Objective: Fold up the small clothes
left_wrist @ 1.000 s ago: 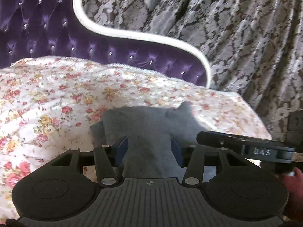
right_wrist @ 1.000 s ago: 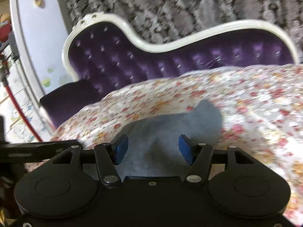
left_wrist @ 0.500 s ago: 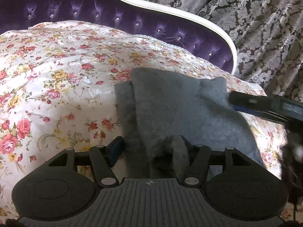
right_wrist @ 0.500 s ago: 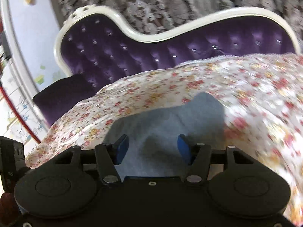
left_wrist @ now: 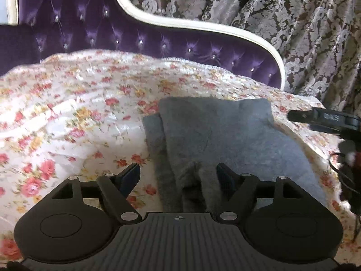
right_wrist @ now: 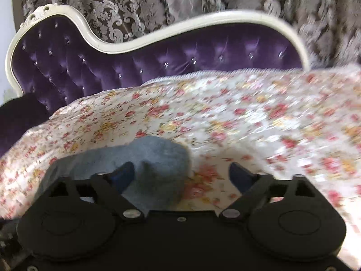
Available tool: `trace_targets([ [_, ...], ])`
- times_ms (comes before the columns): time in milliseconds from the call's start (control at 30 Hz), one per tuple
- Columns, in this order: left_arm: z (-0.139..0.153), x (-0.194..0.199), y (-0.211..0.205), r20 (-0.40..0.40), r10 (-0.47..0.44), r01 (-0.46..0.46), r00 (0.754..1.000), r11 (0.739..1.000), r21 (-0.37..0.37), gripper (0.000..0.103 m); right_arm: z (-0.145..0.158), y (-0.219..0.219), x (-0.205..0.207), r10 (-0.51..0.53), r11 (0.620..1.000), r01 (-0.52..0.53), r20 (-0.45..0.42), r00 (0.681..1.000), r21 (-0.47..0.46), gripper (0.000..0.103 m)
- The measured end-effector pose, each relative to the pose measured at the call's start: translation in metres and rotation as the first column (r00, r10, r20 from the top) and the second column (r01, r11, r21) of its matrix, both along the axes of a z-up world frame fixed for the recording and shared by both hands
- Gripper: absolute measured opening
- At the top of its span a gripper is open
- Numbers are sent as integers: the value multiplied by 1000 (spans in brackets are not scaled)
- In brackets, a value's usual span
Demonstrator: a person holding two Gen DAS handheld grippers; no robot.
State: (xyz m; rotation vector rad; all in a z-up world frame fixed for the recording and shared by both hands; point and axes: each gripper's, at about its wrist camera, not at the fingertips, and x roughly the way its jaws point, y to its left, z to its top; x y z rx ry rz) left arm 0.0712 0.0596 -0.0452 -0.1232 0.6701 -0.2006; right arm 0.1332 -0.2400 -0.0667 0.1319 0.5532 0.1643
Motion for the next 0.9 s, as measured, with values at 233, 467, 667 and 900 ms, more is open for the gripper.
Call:
trace_targets([
  [233,22,-29,-2,37,36,-39,999,996,80,103,19,13,-58,3,999,0,68,998,-41,103],
  [467,36,-58,-7,62,54,-59,997,996,69,103,34,33,-111,13,999,-8,102,995,-52,103],
  [667,43,-79,-11,44,39,-41,998,998,43,103,38,40,-144,-24,998,30,103,994,-61,103],
  [900,47,-98,-21,-20,71,-69,997,993,92,102,35,38,-173,-46,998,48,51,998,-40,103],
])
